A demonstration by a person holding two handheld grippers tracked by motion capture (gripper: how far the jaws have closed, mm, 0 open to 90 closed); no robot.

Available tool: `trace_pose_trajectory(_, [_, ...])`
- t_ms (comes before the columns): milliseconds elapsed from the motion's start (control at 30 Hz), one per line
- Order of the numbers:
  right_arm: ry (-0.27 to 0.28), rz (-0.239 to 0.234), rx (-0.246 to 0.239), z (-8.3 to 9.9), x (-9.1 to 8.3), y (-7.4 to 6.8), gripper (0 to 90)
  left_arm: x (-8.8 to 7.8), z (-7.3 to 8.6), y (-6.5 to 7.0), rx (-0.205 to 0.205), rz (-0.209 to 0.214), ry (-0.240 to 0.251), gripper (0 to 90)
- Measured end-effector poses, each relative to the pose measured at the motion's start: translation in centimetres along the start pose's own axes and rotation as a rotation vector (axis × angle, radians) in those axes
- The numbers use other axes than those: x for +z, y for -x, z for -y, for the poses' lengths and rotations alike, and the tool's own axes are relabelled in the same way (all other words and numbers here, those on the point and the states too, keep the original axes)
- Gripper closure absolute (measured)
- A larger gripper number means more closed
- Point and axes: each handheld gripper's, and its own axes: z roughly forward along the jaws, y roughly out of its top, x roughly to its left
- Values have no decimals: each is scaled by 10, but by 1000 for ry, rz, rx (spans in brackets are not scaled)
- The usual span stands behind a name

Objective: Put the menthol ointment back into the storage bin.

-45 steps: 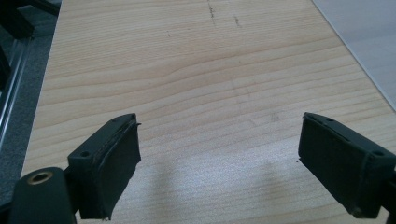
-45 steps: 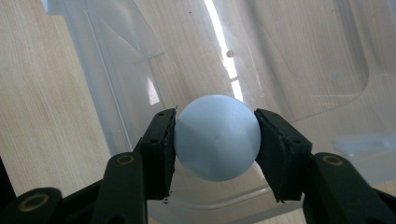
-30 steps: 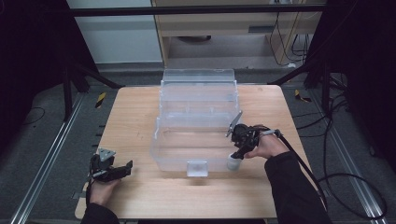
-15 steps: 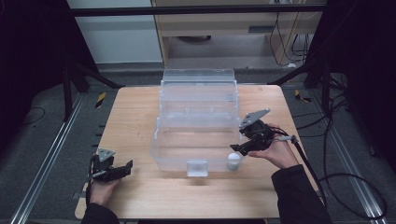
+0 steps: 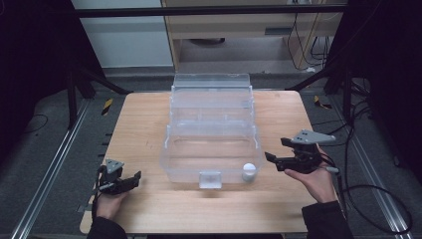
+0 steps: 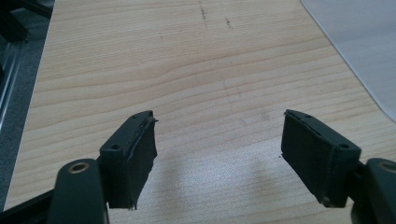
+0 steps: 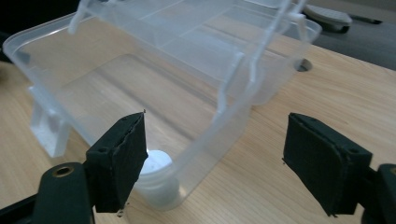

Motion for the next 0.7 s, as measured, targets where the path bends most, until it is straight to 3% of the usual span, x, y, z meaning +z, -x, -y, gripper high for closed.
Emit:
trace_pose_trajectory(133, [25, 48, 69, 21, -5, 9, 212, 0, 1, 1, 13, -3, 2, 304])
trace_pose_trajectory(300, [-7, 85, 102, 47, -5, 17, 194, -1, 2, 1, 30, 1, 7, 369])
trace_pose_trajectory(500, [-58, 127, 125, 72, 3, 28, 171, -1, 2, 1, 38, -3, 8, 395])
trace_pose_trajectory(700, [-118, 190, 115, 92, 15, 40, 163, -1, 3, 1, 42, -10, 10, 390])
